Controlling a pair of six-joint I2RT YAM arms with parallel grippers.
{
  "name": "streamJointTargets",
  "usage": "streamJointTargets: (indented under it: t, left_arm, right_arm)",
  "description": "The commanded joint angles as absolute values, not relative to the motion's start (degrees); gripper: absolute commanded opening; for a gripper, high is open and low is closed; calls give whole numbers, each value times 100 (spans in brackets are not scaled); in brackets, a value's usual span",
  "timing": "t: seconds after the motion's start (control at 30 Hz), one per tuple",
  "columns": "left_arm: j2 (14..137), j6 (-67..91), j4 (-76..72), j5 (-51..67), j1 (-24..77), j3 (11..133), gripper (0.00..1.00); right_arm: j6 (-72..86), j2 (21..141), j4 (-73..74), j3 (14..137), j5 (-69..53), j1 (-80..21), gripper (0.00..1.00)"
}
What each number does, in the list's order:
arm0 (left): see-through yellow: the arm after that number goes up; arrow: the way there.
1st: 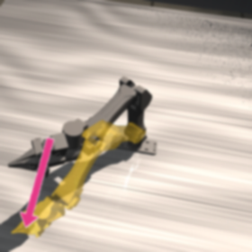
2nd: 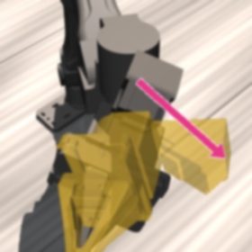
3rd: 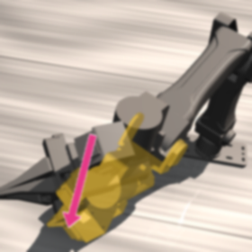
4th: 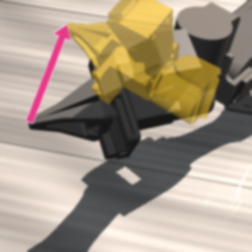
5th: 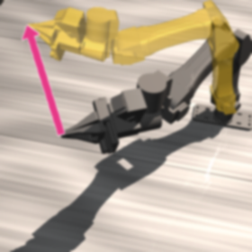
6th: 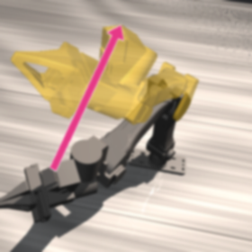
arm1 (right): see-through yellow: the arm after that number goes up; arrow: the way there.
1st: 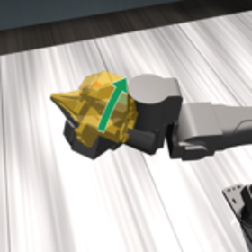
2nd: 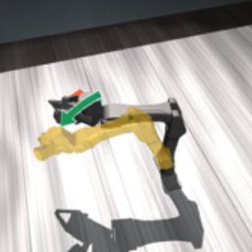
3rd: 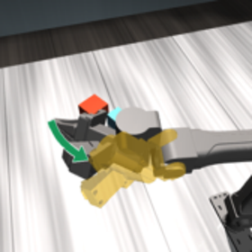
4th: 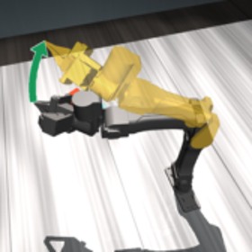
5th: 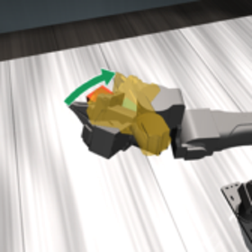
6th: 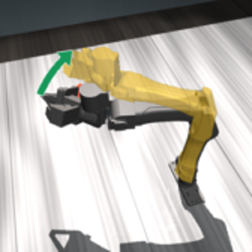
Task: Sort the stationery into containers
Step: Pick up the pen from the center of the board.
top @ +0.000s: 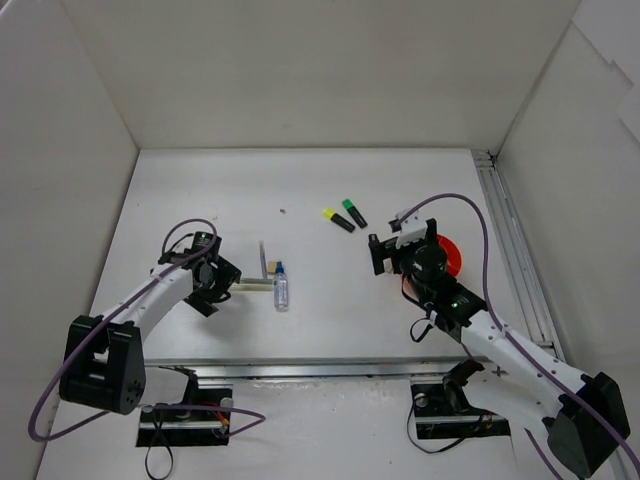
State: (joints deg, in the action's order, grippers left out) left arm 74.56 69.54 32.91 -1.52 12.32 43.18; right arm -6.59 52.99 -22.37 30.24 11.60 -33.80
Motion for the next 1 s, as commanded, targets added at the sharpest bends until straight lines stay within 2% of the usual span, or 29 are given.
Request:
streamJointTargets:
  t: [0.0,0.2,0.3,0.37,0.7,0.97]
  left_arm:
    - [7689,7725,3875,-808,1335,4912,78]
    - [8427,8165,4236,-1011,1582,5571,77]
    - [8831,8253,4456,-1002,1644,5871,73]
    - [8973,8314,4474,-923,1704,5941,68]
    - [9351,8446,4439,-905,1933,5994,59]
    - [9729,8341,4060,-756,1986,6029,54]
  right_arm:
    - [-483,5159,-2461,3322,1661,-3410,98]
    - [-466,5115,-2435,3287,1801,-3419,98]
    - [-475,5106,-2443,3278,1898,-3436,98]
    - [-483,5106,-2461,3261,1942,-3436,98]
    - [-492,5221,-2513,3261,1995,-3437,98]
    - [-457,5212,-2461,3287,2013,-3428,98]
